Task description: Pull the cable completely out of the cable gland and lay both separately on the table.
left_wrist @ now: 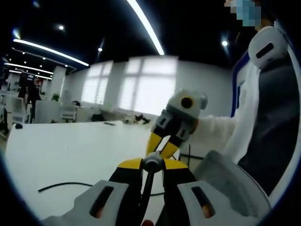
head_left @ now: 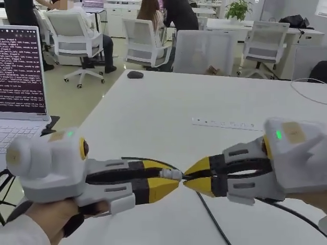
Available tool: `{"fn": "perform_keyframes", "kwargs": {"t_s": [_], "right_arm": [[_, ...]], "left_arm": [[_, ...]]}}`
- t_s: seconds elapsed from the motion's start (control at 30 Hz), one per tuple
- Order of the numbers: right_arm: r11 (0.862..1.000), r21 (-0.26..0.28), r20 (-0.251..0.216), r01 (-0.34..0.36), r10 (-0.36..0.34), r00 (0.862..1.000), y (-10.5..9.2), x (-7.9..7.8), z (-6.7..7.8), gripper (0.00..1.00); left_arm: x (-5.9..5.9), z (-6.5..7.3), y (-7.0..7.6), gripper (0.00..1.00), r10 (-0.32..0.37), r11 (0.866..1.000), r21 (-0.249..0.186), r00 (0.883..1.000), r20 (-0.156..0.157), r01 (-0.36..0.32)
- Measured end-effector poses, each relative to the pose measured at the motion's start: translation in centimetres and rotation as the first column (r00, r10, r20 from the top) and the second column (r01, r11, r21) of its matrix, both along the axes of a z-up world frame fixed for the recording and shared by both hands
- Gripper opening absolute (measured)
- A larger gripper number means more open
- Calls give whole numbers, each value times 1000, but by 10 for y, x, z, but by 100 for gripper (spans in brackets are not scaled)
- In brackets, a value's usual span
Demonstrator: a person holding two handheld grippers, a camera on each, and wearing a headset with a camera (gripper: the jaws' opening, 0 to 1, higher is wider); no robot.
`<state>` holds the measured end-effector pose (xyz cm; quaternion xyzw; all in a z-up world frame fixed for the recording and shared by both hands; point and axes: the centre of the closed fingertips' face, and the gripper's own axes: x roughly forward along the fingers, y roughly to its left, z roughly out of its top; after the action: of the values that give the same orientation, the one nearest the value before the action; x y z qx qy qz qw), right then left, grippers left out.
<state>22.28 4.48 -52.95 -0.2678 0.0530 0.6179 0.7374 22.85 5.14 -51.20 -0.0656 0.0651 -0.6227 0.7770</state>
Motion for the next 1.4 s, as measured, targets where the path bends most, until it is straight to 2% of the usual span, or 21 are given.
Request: {"fn": "perform_keyframes", "kwargs": {"t_s": [0.43, 0.63, 0.9, 1.1, 1.3, 1.4], "right_arm": [[1000, 6, -5, -2, 2, 1000, 0, 2, -1, 4], [1000, 15, -6, 24, -24, 1000, -13, 7, 2, 4], [997, 11, -11, 82, -82, 997, -36, 8, -1, 4], [990, 33, -40, 137, -136, 990, -52, 8, -6, 4], [989, 34, -53, 145, -143, 988, -56, 5, -12, 4], [986, 37, -57, 164, -162, 985, -62, 9, -13, 4]], "left_arm": [[4, -2, 4, 16, 9, 1000, 1, 1000, -14, -9], [9, 2, 8, 16, 28, 999, -32, 999, -34, -30], [13, 2, 11, 16, 55, 998, -40, 998, -43, -57], [17, 5, 14, 16, 77, 995, -58, 996, -53, -80], [13, 1, 9, 16, 66, 997, -28, 997, -40, -67], [16, 3, 14, 16, 83, 996, -37, 996, -39, -85]]}}
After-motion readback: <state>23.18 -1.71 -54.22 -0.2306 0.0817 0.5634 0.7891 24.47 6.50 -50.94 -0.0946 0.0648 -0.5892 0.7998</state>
